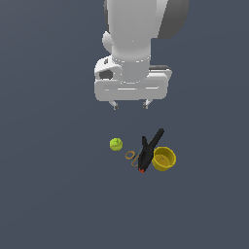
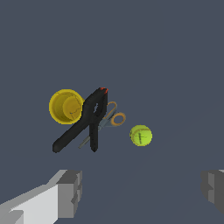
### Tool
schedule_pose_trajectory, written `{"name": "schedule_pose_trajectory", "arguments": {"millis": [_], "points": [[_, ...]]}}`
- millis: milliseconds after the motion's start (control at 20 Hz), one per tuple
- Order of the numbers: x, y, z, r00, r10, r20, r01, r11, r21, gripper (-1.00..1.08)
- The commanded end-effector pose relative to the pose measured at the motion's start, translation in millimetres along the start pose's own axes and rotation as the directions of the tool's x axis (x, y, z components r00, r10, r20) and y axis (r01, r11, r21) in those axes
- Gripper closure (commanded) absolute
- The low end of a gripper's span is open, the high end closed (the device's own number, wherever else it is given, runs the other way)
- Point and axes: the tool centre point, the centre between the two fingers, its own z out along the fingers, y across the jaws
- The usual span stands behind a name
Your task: Pick up a designated object from a clutter of objects.
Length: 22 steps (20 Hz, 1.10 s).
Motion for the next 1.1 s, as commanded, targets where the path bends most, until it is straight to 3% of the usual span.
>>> {"name": "schedule_pose_trajectory", "arguments": {"millis": [0,450,1050], "points": [[0,0,0,1.000,0.000,0.000,0.000,1.000,0.000,-0.92],[9,-7,-1,0.999,-0.032,-0.017,0.032,0.999,0.017,-0.92],[10,-2,13,0.999,-0.047,-0.016,0.047,0.999,0.011,-0.92]]}}
